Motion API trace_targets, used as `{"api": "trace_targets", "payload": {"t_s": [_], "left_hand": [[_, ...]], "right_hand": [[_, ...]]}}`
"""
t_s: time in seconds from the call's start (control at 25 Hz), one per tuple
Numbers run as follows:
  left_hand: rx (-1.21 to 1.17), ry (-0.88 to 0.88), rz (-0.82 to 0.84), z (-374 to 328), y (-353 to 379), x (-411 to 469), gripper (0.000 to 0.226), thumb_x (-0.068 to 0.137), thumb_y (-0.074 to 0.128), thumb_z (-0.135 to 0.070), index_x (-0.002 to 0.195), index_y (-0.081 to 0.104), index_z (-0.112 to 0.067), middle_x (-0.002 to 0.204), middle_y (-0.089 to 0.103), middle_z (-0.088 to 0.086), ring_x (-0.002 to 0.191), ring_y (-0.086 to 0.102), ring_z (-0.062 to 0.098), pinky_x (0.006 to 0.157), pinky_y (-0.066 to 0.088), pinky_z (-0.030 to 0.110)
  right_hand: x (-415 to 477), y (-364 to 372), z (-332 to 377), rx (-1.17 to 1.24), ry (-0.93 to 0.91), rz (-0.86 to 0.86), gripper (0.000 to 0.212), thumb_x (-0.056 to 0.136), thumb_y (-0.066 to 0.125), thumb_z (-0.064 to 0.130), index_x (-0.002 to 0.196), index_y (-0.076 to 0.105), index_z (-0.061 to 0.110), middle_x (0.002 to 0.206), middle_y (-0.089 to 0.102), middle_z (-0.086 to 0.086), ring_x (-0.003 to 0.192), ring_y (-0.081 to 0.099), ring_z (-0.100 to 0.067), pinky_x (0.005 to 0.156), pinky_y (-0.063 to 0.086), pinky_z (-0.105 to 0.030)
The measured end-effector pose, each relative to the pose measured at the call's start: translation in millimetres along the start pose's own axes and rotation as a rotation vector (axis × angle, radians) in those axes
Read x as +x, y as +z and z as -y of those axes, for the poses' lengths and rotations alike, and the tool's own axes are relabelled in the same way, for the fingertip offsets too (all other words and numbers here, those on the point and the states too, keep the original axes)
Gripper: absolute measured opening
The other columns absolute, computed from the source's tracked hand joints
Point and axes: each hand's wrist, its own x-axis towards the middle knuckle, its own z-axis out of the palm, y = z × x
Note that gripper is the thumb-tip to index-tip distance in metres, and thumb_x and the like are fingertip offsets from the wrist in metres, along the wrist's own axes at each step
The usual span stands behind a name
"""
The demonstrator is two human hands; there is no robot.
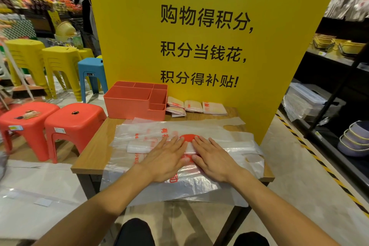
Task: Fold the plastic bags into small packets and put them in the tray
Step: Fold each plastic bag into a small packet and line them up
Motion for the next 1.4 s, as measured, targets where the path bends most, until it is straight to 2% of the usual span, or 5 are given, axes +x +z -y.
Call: {"api": "trace_targets", "payload": {"t_s": [0.44,0.72,0.92,1.08,1.4], "left_hand": [[-0.054,-0.063,0.059,9.5,12.8,-3.0,0.070,0.107,0.004,-0.059,0.164,-0.011,-0.020,0.171,-0.017,-0.003,0.156,-0.020,0.011,0.129,-0.011,0.041],[-0.098,-0.176,0.049,55.9,12.7,-35.2,0.082,0.091,-0.018,-0.070,0.162,-0.016,-0.030,0.168,-0.023,-0.011,0.154,-0.025,0.008,0.128,-0.014,0.041],[-0.067,-0.297,0.088,87.3,9.8,-50.1,0.073,0.096,-0.009,-0.064,0.162,-0.016,-0.032,0.169,-0.023,-0.010,0.155,-0.024,0.011,0.127,-0.014,0.047],[-0.097,-0.392,0.094,117.0,4.2,-58.1,0.061,0.104,0.003,-0.060,0.162,-0.006,-0.043,0.169,-0.017,-0.015,0.157,-0.018,0.015,0.126,-0.010,0.057],[-0.163,-0.444,0.014,134.6,12.5,-66.8,0.058,0.109,0.013,-0.051,0.164,0.002,-0.038,0.171,-0.011,-0.013,0.157,-0.019,0.014,0.127,-0.009,0.051]], "right_hand": [[-5.5,3.9,4.5,0.055,0.053,0.063,0.093,0.090,-0.013,0.069,0.165,0.002,0.017,0.172,-0.004,0.000,0.159,-0.007,-0.011,0.130,-0.003,-0.035],[-17.4,1.5,-19.7,0.079,0.081,0.105,0.089,0.091,-0.012,0.069,0.165,-0.003,0.020,0.173,-0.006,0.004,0.157,-0.010,-0.008,0.126,-0.009,-0.028],[-19.3,2.3,-25.8,0.049,0.108,0.100,0.086,0.095,-0.008,0.068,0.165,-0.001,0.019,0.172,-0.006,0.003,0.158,-0.009,-0.010,0.129,-0.006,-0.033],[-31.2,-2.5,-43.3,0.035,0.190,0.080,0.095,0.090,-0.011,0.071,0.165,0.002,0.015,0.173,-0.004,-0.002,0.159,-0.006,-0.014,0.129,-0.003,-0.036],[-51.4,6.7,-87.1,0.123,0.389,0.036,0.101,0.086,-0.015,0.079,0.166,0.004,0.020,0.173,0.000,0.005,0.158,-0.002,-0.007,0.125,-0.003,-0.028]]}}
